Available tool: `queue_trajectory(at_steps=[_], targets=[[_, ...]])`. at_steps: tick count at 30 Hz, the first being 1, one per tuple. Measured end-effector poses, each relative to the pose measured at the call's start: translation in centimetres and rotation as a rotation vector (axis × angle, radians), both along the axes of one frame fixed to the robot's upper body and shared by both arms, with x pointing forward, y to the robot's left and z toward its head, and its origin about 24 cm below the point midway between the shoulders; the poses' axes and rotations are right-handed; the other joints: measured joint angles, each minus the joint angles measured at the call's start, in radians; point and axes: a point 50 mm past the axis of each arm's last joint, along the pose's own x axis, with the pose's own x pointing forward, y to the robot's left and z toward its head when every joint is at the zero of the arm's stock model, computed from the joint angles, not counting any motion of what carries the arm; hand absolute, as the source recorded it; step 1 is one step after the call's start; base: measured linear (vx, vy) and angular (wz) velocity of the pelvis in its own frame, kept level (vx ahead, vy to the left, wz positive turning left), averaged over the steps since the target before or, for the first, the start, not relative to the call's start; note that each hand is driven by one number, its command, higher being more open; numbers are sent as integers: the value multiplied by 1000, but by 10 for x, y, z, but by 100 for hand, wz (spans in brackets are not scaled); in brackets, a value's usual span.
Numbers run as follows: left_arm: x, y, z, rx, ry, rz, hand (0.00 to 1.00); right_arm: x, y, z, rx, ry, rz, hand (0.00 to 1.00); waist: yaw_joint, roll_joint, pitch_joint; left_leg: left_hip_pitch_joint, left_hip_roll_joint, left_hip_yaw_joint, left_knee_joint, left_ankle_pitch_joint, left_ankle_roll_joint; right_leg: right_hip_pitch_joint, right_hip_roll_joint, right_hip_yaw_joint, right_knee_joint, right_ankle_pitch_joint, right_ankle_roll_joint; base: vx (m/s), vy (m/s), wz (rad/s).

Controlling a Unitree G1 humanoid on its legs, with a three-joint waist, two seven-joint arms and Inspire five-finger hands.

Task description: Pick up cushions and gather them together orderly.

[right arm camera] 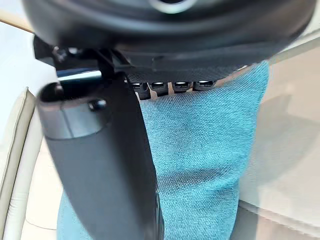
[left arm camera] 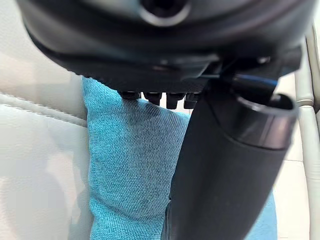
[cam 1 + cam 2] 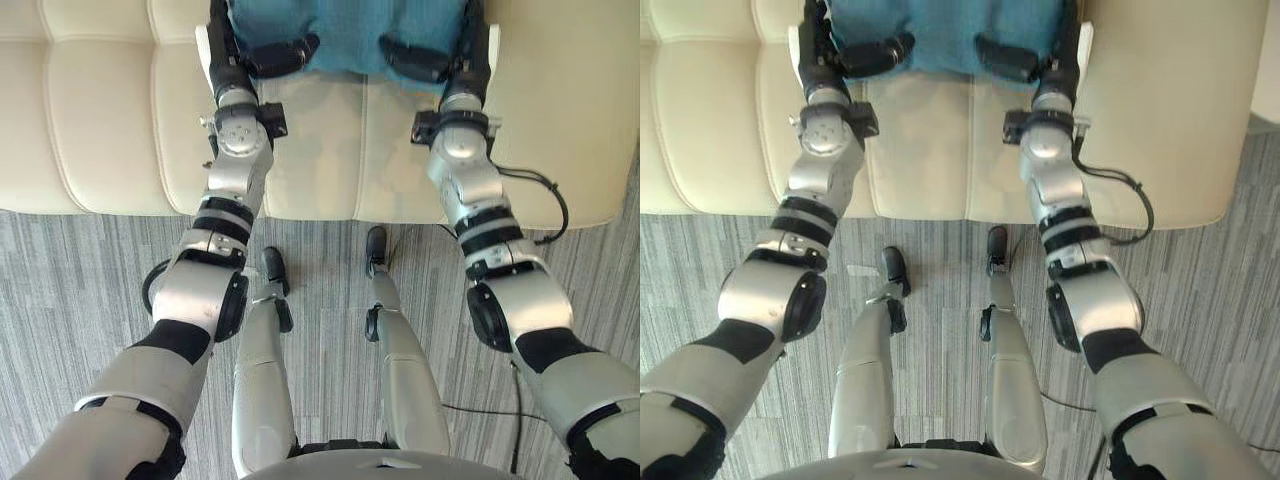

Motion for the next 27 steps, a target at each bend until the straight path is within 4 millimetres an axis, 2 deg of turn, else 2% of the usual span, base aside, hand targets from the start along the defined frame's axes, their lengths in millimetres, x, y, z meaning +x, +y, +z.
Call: queue_trajectory(at_steps=[5,7,9,11,13,15,16,18,21,23,25,27], targets=[[-15,27,-16,-23,-38,37,100,-23,-28,-28,42,-25,-36,100,9,0,0,50,1,-7,-40,19,-10,36,10,-11,0,-4,-5,67,-27,3],[-28,37,-32,-64,-52,47,100,-44,-47,-51,35,-18,-77,100,15,0,-1,112,1,-5,-67,21,-13,84,11,-13,3,-22,-7,99,-27,-1],[-39,43,-38,-81,-87,52,100,-59,-57,-60,29,-34,-105,100,17,-1,-2,135,1,-5,-75,20,-14,101,12,-15,8,-34,-9,82,-31,0],[-57,50,-58,-107,-106,54,100,-84,-71,-80,17,-30,-137,100,20,-1,-2,178,3,-4,-92,21,-17,135,15,-18,12,-47,-11,87,-30,-1],[-69,49,-87,-129,-42,49,100,-98,-76,-105,-7,41,-144,100,23,1,-8,222,3,0,-105,18,-19,168,15,-20,26,-67,-12,77,-13,1],[-84,45,-133,-161,86,33,100,-115,-74,-138,13,150,-127,100,25,3,-33,265,3,1,-118,11,-25,196,16,-24,50,-94,-12,103,-9,2],[-90,43,-145,-173,124,27,100,-119,-73,-147,19,180,-121,100,26,3,-36,282,3,2,-120,9,-26,207,15,-24,56,-102,-11,77,-1,-1],[-116,36,-193,-216,276,5,100,-141,-67,-182,44,302,-98,100,30,3,-71,326,2,6,-132,0,-26,233,14,-25,84,-132,-9,119,11,-1],[-150,32,-248,-238,484,-6,100,-167,-60,-225,30,486,-77,100,31,6,-123,399,2,9,-148,-16,-28,288,13,-29,105,-168,-7,88,27,0],[-170,32,-278,-246,614,-6,100,-183,-56,-251,28,605,-60,100,32,11,-173,443,2,12,-164,-23,-30,324,12,-32,105,-184,-5,92,34,1],[-198,34,-313,-230,791,-8,100,-205,-50,-287,37,772,-39,100,32,20,-249,494,0,15,-194,-24,-33,365,11,-37,102,-201,-4,95,34,2],[-211,35,-328,-216,868,-8,100,-215,-48,-303,53,853,-32,100,32,27,-271,528,-2,16,-210,-24,-34,395,12,-39,93,-206,-2,51,22,1]])
